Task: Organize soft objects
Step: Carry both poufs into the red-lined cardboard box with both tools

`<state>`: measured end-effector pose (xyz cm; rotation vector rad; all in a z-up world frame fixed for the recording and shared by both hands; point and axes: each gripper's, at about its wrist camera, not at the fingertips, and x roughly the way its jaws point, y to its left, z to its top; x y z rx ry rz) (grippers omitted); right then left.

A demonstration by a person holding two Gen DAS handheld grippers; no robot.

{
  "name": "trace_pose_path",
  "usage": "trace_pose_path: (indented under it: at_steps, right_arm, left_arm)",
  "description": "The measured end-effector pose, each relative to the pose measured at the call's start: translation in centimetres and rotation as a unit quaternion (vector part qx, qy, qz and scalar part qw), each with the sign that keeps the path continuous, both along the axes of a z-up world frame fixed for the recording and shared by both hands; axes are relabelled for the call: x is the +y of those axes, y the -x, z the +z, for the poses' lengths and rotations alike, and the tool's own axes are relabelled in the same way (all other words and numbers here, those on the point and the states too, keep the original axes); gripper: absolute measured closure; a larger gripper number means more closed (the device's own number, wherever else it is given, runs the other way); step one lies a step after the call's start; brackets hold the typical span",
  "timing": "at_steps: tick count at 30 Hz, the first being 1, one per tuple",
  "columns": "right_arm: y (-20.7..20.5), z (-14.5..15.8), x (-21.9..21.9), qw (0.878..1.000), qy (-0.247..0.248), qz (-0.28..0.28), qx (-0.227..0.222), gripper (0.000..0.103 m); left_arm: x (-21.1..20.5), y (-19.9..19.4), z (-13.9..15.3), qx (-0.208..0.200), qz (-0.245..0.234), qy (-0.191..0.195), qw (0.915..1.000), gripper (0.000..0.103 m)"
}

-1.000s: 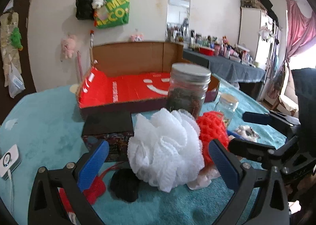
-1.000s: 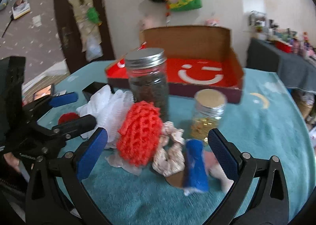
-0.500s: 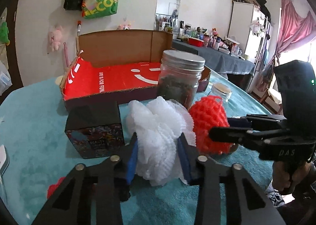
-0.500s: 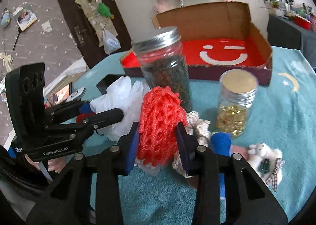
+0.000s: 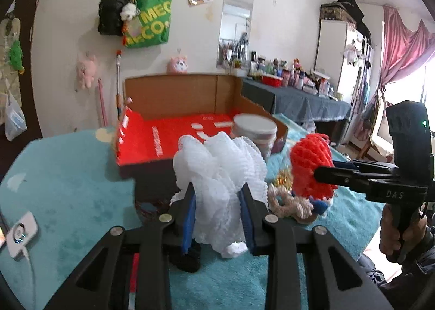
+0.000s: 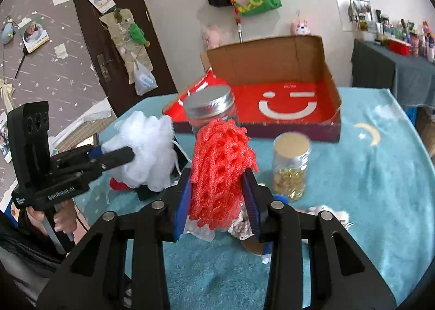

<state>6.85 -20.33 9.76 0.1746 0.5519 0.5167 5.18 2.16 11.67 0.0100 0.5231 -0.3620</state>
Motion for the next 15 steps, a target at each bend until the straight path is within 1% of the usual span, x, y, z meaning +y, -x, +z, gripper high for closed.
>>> trace_pose_path:
  at_steps: [5,9,15]
  right_arm:
    - [0.0,1.6,-0.8,1.000,0.006,-0.011,-0.019,0.068]
    - [-0.9,3.3,-1.5,0.999,0.008,-0.015,-0.028,0.068]
    - [-3.3,6.1,-2.5,0.999,0.017,-0.003,-0.034,0.068]
  left_arm:
    - [0.8,-0.4,1.7,-0.020,0.007,0.004,0.9998,0.072]
    - [1.2,-1.5,3.0,-0.026,0.006,0.006,0.9996,0.072]
    - [1.3,-4.0,4.8,-0.020,-0.021,0.003,0.9996,0.072]
